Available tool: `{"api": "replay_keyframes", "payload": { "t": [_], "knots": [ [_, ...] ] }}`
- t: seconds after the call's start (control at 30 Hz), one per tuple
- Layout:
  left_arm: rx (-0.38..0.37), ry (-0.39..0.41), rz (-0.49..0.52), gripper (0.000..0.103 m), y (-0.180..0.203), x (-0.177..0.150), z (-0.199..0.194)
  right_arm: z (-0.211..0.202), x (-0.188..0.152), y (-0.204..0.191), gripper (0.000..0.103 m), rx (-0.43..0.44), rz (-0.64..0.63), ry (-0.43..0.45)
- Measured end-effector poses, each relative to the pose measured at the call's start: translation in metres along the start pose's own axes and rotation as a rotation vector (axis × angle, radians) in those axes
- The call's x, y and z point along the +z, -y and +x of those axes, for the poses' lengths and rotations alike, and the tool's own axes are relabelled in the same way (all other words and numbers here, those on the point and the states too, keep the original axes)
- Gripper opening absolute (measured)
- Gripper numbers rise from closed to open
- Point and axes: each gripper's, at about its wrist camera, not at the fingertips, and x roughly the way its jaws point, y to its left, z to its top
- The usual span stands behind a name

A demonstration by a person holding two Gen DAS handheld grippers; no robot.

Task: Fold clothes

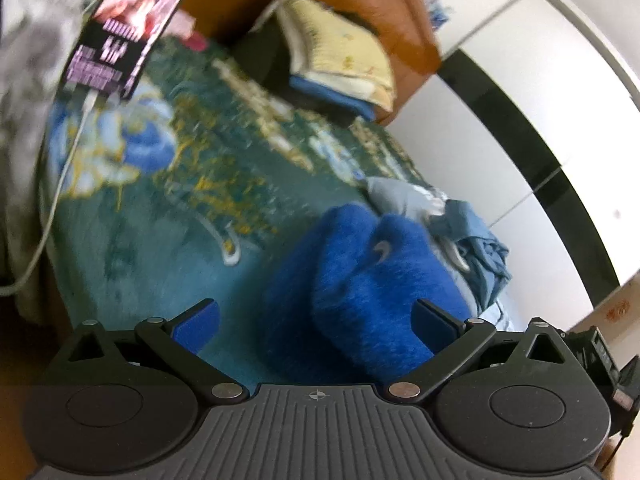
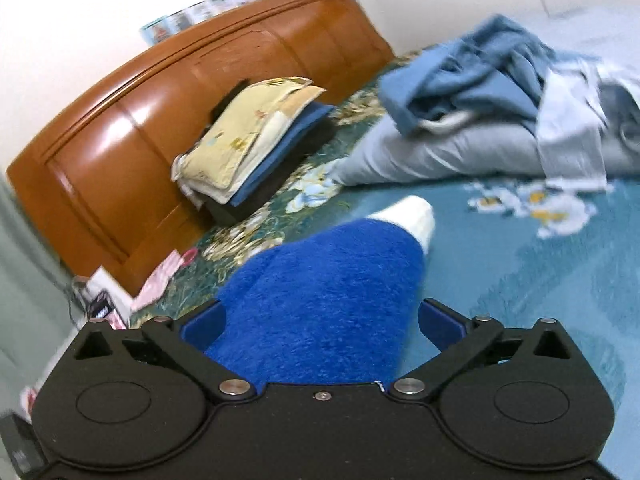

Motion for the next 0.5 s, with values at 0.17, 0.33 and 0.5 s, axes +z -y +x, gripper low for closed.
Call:
{"api": "replay_keyframes", "payload": {
  "t": [0.17, 0.33, 0.5],
  "knots": [
    [-0.034, -0.048, -0.086, 0.102, -0.007, -0.01, 0.016, 0.021, 0.003, 0.017, 0.102, -0.004, 0.059, -0.016],
    [-0.048, -0.07, -0.181, 0.102, -0.012, -0.017, 0.034, 0.05, 0.01, 0.032, 0.102, -0.008, 0.102, -0.044],
    [-0.017, -0.05, -0.233, 0.102, -0.011, -0.02, 0.037, 0.081, 0.019, 0.044, 0.102, -0.02, 0.101, -0.081]
  ]
}}
